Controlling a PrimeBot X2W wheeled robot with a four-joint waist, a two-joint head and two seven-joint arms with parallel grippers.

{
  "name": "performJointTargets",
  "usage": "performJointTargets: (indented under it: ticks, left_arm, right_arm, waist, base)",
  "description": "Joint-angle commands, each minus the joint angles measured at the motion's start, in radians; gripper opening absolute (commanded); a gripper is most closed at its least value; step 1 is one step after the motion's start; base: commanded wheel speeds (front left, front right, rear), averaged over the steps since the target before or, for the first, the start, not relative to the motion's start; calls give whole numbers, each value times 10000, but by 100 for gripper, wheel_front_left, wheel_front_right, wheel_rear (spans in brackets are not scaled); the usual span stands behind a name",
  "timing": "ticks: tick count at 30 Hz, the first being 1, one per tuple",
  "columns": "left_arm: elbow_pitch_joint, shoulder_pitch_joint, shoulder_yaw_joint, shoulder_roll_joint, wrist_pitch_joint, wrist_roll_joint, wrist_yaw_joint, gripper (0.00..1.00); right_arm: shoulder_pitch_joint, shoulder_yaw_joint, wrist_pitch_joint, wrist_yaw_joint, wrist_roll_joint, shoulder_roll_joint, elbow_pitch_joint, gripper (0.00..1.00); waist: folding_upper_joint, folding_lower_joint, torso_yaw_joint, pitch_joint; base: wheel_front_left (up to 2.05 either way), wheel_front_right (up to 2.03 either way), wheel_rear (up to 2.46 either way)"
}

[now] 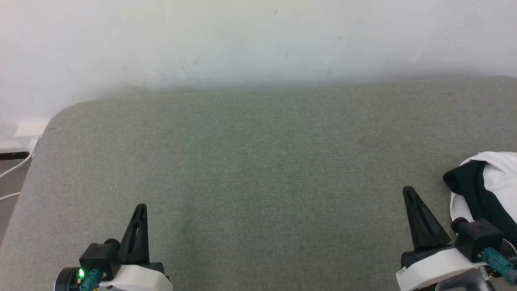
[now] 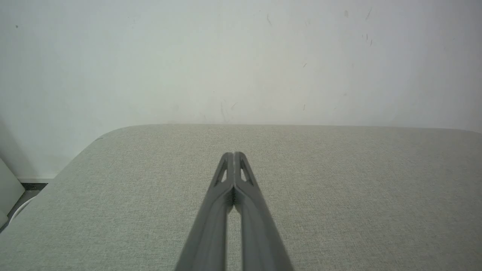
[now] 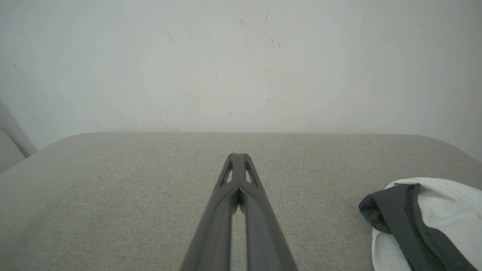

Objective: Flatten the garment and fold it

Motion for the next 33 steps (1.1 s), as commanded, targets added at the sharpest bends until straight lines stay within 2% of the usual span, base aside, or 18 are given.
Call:
performJointTargets:
  ticks: [1, 33]
  left_arm:
    - [-53, -39, -21, -18, 68, 73, 33, 0]
    - [-343, -193, -136, -95, 701, 352, 158, 0]
  right_arm:
    - [-67, 0, 54, -1, -72, 3, 32, 0]
    - [-321, -22, 297, -7, -400, 15, 193, 0]
  waist:
    - [0, 0, 3, -4]
    - [0, 0, 63, -85]
  base:
    - [0, 0, 0]
    - [0, 0, 0]
